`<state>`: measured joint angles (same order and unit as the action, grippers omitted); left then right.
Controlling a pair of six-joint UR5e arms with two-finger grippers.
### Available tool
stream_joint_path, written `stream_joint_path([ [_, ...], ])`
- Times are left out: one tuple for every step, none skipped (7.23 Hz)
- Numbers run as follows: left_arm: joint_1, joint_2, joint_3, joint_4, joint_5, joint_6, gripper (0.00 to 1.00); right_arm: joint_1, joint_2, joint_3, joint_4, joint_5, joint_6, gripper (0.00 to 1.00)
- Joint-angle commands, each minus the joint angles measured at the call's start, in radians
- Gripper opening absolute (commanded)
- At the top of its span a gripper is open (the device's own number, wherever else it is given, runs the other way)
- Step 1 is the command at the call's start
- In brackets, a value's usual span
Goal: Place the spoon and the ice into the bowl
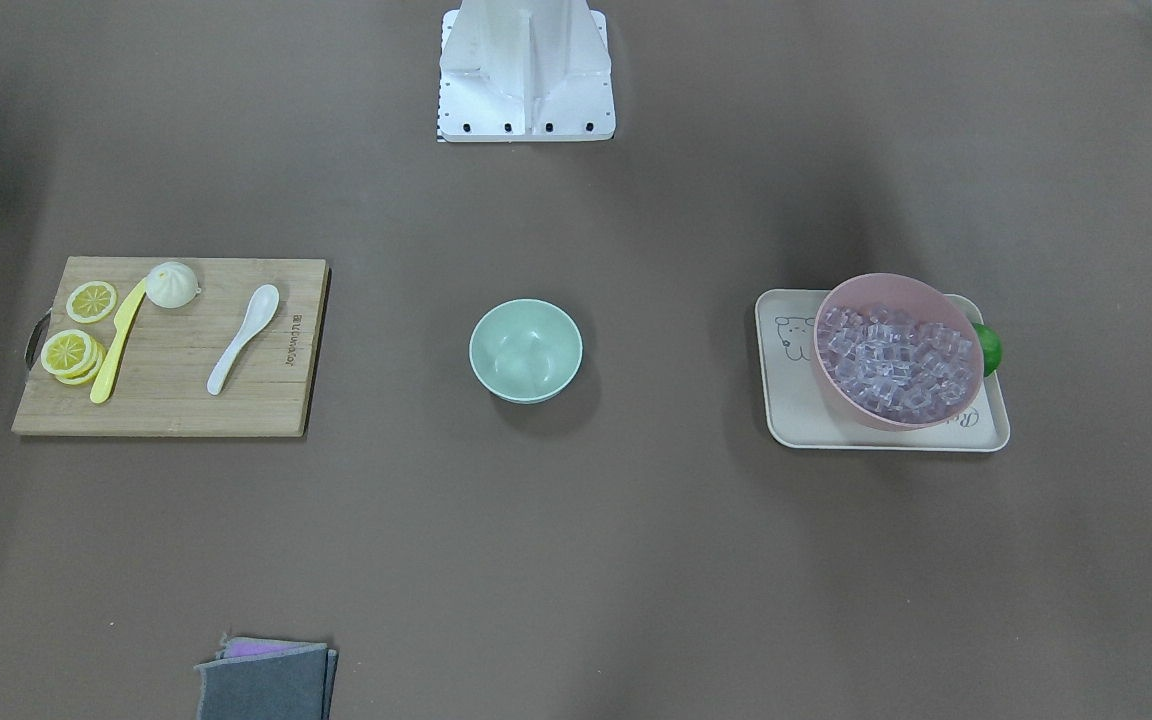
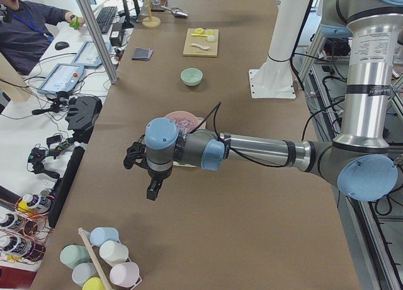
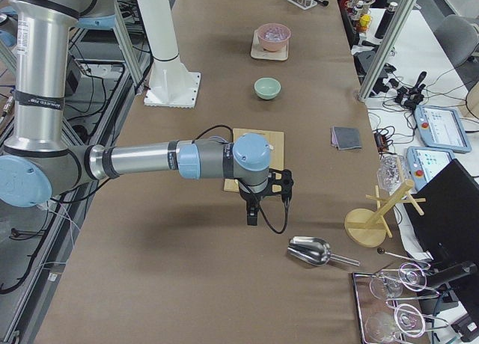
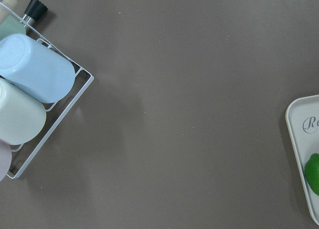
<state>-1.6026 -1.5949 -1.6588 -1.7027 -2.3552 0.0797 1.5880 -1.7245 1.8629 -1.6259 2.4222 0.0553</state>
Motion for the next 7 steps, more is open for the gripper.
stream_joint_path([
  [0.001, -0.04, 0.001, -0.002, 0.001, -0.003, 0.99, -0.002, 0.008, 0.001, 0.073, 0.035, 0.008, 1.0],
  [0.001, -0.065, 0.004, -0.041, 0.001, -0.003, 0.99, -0.002, 0.05, -0.013, 0.181, 0.025, 0.018, 1.0],
  [0.001, -0.062, 0.011, -0.119, 0.002, -0.006, 0.99, 0.0, 0.08, -0.008, 0.204, 0.037, 0.157, 1.0],
  [0.001, -0.059, 0.023, -0.144, 0.002, -0.008, 0.99, 0.001, 0.088, 0.019, 0.245, 0.049, 0.266, 1.0],
  [0.001, -0.059, 0.019, -0.153, 0.001, -0.006, 0.99, 0.001, 0.082, 0.006, 0.359, 0.046, 0.264, 1.0],
  [0.001, -0.059, 0.017, -0.181, 0.001, -0.005, 0.99, 0.0, 0.083, -0.019, 0.471, 0.04, 0.238, 1.0],
  [0.001, -0.059, 0.028, -0.225, 0.001, -0.006, 0.99, 0.001, 0.085, -0.071, 0.588, -0.004, 0.219, 1.0],
])
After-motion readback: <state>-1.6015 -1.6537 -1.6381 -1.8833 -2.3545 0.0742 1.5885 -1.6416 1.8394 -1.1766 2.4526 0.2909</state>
